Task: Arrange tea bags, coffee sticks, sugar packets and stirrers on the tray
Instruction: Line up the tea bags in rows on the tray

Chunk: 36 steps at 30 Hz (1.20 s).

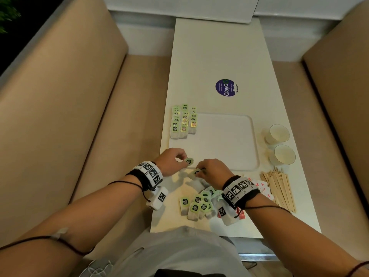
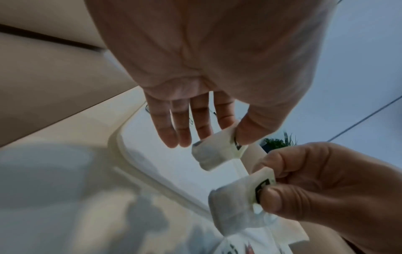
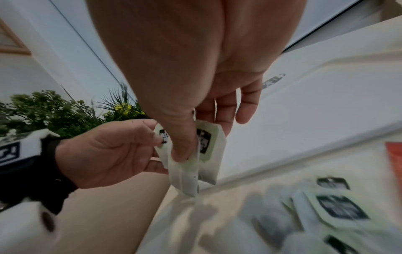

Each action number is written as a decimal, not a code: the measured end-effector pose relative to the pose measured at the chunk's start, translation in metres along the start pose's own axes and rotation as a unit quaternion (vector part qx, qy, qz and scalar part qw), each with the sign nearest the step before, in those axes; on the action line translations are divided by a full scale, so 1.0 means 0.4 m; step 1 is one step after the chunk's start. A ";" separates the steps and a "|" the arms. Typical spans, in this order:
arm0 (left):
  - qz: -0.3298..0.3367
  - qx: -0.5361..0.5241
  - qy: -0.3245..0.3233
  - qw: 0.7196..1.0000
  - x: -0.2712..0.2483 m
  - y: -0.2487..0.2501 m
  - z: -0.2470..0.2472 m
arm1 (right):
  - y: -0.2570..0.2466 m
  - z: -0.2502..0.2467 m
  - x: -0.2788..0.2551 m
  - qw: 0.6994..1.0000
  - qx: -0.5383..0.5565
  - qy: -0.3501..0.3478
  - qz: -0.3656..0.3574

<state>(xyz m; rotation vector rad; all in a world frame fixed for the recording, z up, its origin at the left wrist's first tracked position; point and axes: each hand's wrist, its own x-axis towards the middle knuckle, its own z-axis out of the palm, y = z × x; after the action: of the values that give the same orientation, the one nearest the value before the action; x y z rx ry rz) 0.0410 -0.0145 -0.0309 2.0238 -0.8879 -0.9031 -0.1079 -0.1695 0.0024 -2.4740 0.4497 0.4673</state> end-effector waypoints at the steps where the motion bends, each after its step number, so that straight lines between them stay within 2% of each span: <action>1: -0.001 -0.024 -0.005 1.000 0.002 0.000 -0.005 | -0.008 -0.009 0.004 1.000 0.006 0.004 -0.010; 5: -0.037 -0.139 -0.045 0.989 0.002 0.032 -0.016 | -0.044 -0.044 0.020 0.997 0.056 0.039 -0.041; 8: -0.090 -0.261 -0.050 0.960 -0.002 0.070 -0.023 | -0.060 -0.062 0.034 0.991 0.108 0.061 -0.039; 10: -0.099 -0.307 -0.058 0.945 -0.006 0.075 -0.027 | -0.065 -0.069 0.043 0.988 0.131 0.078 -0.032; 17: -0.022 -0.196 -0.055 0.979 0.002 0.050 -0.030 | -0.080 -0.089 0.075 0.982 0.165 0.079 -0.049; 27: -0.070 -0.265 -0.005 0.962 0.031 0.031 -0.056 | -0.033 -0.089 0.113 0.982 0.167 0.081 -0.018; 36: -0.084 -0.236 0.024 0.968 0.070 0.011 -0.055 | -0.030 -0.070 0.152 0.966 0.226 0.121 -0.012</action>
<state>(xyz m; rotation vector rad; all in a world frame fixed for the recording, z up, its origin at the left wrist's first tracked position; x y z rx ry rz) 0.0720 -0.0317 -0.0248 1.7089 -0.4246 -1.0407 -0.0427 -0.1895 0.0042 -2.0919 0.5540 0.0379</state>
